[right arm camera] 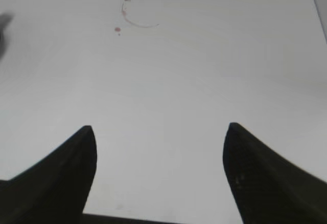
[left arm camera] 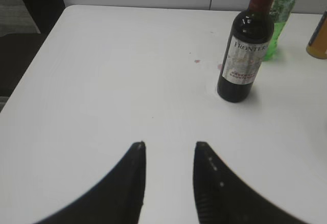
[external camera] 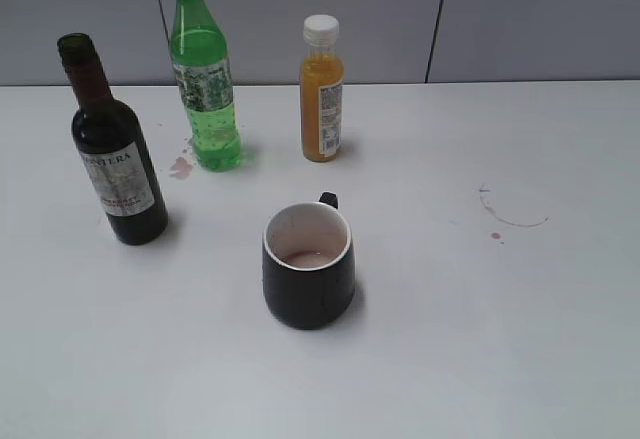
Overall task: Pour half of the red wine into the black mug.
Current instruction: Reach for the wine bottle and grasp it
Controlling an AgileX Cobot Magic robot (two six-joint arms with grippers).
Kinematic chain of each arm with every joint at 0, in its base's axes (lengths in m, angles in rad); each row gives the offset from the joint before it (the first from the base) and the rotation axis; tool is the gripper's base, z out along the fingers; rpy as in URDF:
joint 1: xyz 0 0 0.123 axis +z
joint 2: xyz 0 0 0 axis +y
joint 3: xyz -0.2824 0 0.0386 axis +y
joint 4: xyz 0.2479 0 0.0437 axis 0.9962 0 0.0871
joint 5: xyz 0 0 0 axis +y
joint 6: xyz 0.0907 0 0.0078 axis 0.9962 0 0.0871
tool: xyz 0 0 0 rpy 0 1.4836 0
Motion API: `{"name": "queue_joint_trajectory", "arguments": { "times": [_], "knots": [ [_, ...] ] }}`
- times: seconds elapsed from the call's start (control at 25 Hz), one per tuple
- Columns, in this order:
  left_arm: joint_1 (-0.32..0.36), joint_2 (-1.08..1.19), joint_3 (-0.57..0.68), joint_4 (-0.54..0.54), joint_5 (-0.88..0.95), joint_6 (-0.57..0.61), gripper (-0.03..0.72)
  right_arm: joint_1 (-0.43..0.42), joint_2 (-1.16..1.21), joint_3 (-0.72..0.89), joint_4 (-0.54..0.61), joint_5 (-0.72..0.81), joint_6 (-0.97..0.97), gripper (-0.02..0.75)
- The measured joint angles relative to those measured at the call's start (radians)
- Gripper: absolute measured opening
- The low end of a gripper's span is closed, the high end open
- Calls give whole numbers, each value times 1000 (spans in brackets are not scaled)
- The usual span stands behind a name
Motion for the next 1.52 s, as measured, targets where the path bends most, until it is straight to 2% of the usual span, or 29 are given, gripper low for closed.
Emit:
{"name": "queue_joint_trajectory", "arguments": {
  "times": [0.48,0.84,1.08,1.52],
  "knots": [
    [0,0,0,0,0,0,237,5,-68,28,8,-68,8,583],
    [0,0,0,0,0,0,237,125,-68,28,6,-80,17,583],
    [0,0,0,0,0,0,237,126,-68,29,-70,-81,116,583],
    [0,0,0,0,0,0,237,126,-68,29,-75,-82,128,583]
  ]
}}
